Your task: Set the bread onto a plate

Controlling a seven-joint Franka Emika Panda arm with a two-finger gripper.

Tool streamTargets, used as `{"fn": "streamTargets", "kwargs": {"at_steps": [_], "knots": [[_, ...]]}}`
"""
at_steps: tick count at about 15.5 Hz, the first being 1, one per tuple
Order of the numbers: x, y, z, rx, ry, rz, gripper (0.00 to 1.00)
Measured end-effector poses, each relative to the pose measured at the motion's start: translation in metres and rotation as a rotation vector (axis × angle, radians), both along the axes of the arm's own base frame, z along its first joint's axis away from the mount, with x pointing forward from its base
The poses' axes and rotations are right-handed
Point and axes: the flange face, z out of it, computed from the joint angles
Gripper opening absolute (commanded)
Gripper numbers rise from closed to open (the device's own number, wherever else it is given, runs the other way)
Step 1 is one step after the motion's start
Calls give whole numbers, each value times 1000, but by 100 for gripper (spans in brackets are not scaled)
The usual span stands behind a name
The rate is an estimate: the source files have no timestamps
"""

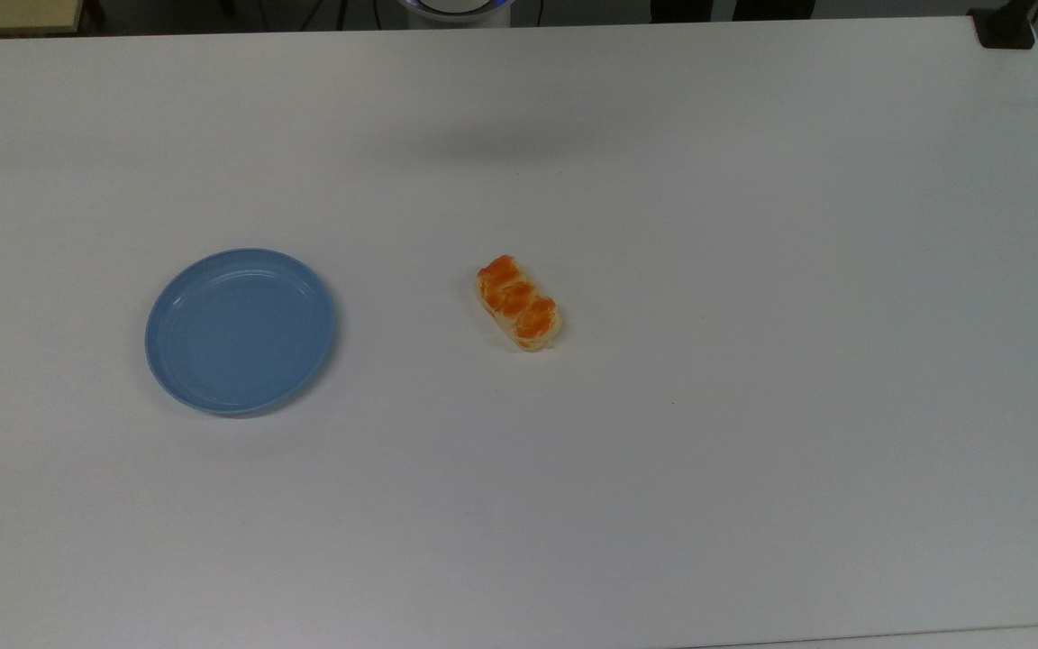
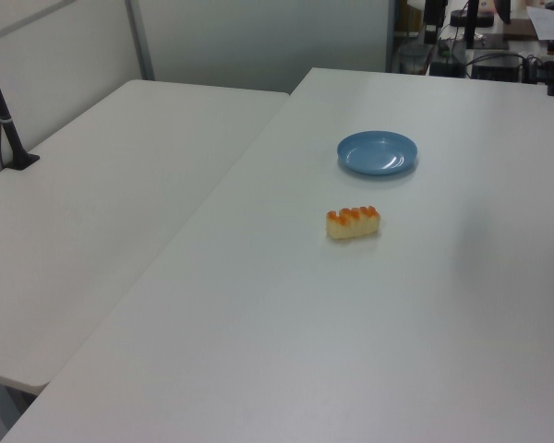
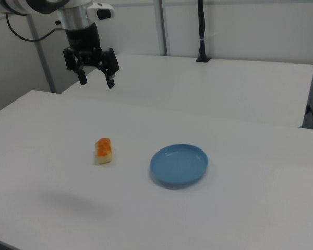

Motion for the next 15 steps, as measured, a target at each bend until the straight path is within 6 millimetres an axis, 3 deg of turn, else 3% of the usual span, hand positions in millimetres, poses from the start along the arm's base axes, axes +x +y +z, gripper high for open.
{"fn": "streamTargets", "kwargs": {"at_steps": [15], "knots": [[1, 7, 1, 7, -7, -12, 100]]}}
